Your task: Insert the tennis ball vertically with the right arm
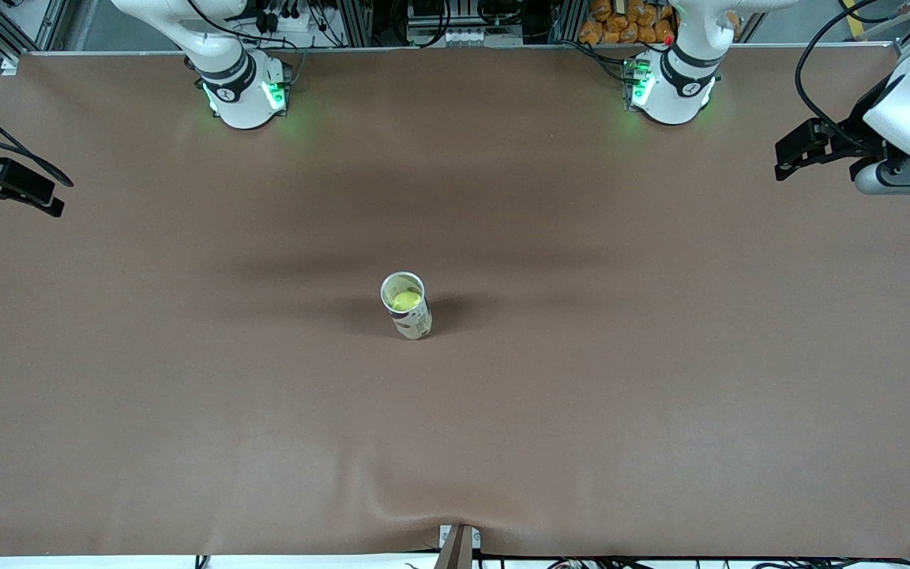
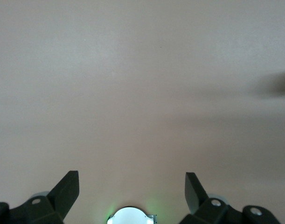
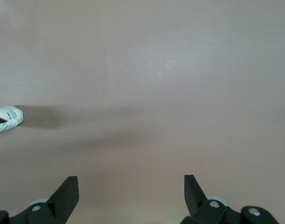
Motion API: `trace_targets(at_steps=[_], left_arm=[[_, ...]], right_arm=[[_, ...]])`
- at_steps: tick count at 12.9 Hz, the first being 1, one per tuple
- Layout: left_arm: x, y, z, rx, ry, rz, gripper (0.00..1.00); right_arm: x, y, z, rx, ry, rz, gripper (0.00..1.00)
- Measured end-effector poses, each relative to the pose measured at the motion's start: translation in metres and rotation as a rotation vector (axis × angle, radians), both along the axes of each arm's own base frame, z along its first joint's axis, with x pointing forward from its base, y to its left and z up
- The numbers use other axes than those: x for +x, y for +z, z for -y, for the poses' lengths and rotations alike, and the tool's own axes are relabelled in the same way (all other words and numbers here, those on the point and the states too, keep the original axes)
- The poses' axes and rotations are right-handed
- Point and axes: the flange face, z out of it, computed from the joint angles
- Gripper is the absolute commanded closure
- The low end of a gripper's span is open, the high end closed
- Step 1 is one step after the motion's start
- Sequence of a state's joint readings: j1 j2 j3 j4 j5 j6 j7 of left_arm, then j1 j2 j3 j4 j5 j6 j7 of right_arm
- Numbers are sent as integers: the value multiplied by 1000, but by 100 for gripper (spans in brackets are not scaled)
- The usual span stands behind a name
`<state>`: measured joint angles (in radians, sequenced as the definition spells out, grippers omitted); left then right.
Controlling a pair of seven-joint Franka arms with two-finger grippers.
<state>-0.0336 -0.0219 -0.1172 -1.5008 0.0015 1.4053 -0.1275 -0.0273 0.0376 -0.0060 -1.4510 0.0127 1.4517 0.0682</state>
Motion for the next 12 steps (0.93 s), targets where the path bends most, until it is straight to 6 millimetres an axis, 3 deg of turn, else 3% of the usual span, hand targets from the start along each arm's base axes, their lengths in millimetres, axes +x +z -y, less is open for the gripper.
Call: trace_targets(at_steps=[6, 12], left_arm=[[3, 10, -23, -1, 42, 25, 0], [3, 13, -23, -2, 41, 30, 0]], right_arm=[[0, -1, -8, 1, 17, -7, 0], [-1, -1, -10, 1, 21, -12, 0]])
